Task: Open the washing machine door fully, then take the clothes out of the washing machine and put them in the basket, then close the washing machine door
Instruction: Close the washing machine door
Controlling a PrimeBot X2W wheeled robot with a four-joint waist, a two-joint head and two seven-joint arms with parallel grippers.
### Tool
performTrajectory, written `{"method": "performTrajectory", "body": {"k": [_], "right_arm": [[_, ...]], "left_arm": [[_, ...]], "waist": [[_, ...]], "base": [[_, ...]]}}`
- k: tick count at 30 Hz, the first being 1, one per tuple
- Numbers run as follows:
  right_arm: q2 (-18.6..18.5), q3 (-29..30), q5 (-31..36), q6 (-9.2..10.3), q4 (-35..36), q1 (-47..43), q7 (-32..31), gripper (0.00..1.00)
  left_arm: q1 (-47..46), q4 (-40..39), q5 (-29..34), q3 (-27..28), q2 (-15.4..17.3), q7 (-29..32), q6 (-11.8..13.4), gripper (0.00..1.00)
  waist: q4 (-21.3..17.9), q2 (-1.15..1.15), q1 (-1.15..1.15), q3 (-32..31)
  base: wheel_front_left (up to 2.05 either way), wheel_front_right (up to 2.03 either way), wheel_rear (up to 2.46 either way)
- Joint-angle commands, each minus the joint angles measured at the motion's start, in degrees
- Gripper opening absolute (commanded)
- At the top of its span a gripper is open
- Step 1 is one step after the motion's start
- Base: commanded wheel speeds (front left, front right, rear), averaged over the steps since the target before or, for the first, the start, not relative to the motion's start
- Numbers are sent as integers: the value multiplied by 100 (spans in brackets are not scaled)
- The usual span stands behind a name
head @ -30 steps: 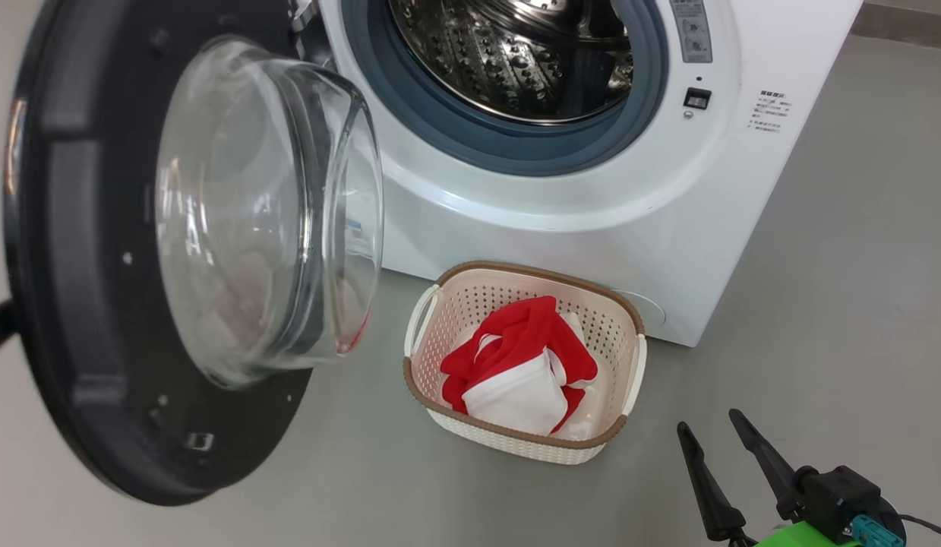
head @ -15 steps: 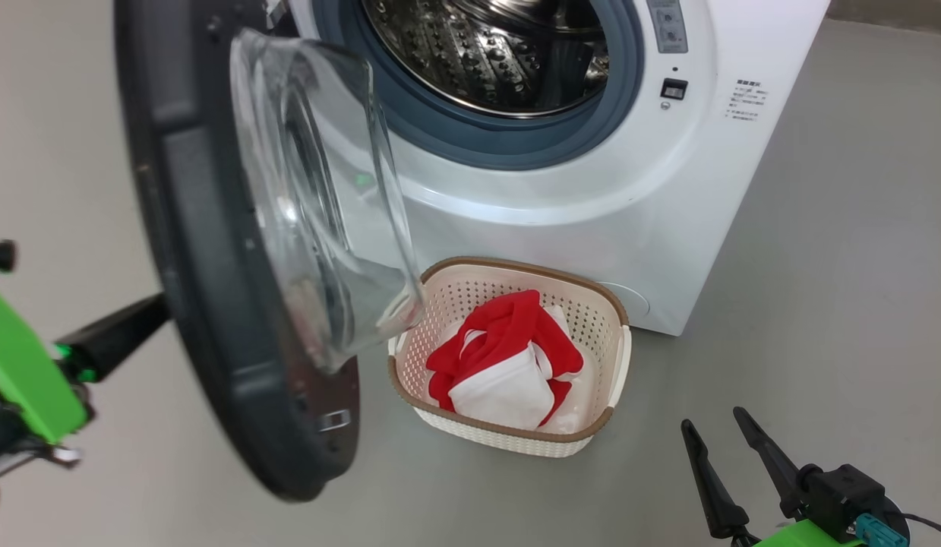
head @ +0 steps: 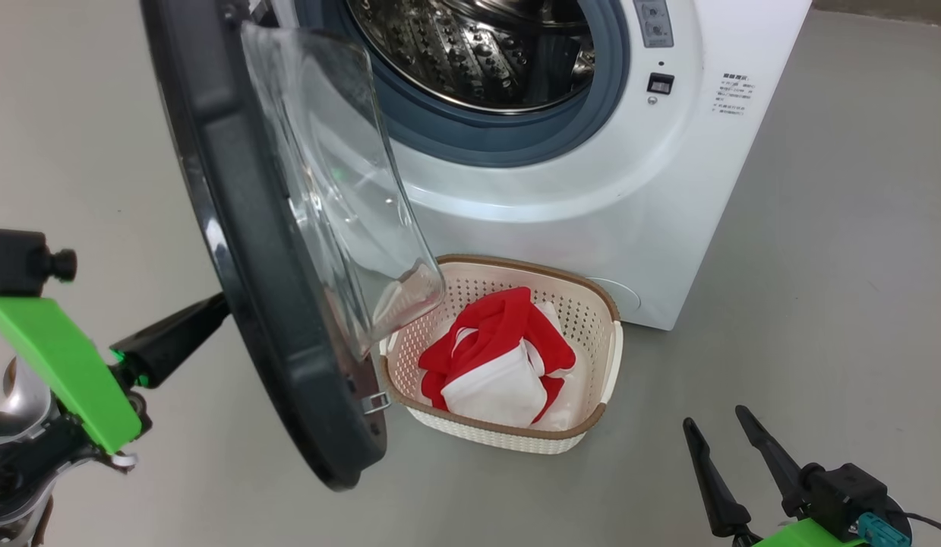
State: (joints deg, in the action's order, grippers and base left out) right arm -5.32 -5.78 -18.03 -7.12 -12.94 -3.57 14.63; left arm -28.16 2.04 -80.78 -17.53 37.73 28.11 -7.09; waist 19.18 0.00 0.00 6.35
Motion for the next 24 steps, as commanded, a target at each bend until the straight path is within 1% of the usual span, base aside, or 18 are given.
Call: {"method": "performTrajectory", "body": {"k": [1, 11, 12, 14, 16, 18, 19, 20, 22, 23, 24], "right_arm": [[-51, -86, 33, -36, 152, 123, 37, 100], [-41, -138, 14, -36, 120, 65, 37, 100], [-42, -143, 10, -36, 117, 60, 37, 100], [-46, -154, 2, -36, 113, 47, 37, 100], [-51, -164, -2, -36, 111, 26, 37, 100], [-52, -171, -4, -36, 108, -1, 37, 100], [-51, -172, -5, -36, 108, -14, 37, 100], [-49, -177, -9, -36, 102, -36, 37, 100], [-42, -188, -18, -36, 97, -82, 37, 100], [-39, -188, -22, -36, 96, -100, 37, 100], [-37, -190, -25, -36, 96, -116, 37, 100]], "left_arm": [[-241, -57, -77, 229, 328, -80, -40, 0], [134, 278, -126, 68, 421, -677, -40, 0], [188, 325, -146, 74, 415, -756, -40, 13], [320, 396, -180, 53, 413, -874, -40, 29], [451, 483, -195, 57, 401, -1042, -40, 43], [592, 578, -223, 58, 371, -1211, -40, 49], [662, 650, -216, 68, 358, -1320, -40, 67], [732, 729, -169, 38, 358, -1402, -40, 75], [878, 845, -183, 0, 296, -1562, -40, 94], [944, 890, -210, -8, 256, -1642, -40, 98], [1016, 942, -215, -29, 233, -1711, -40, 100]], "waist": [[12, 0, 0, -14], [64, 0, 0, -169], [66, 0, 0, -185], [64, 0, 0, -212], [62, 0, 0, -243], [60, 0, 0, -270], [59, 0, 0, -285], [60, 0, 0, -324], [62, 0, 0, -353], [67, 0, 0, -365], [71, 0, 0, -374]], "base": [[0, 0, 0], [0, 0, 0], [0, 0, 0], [0, 0, 0], [0, 0, 0], [0, 0, 0], [0, 0, 0], [0, 0, 0], [0, 0, 0], [0, 0, 0], [0, 0, 0]]}}
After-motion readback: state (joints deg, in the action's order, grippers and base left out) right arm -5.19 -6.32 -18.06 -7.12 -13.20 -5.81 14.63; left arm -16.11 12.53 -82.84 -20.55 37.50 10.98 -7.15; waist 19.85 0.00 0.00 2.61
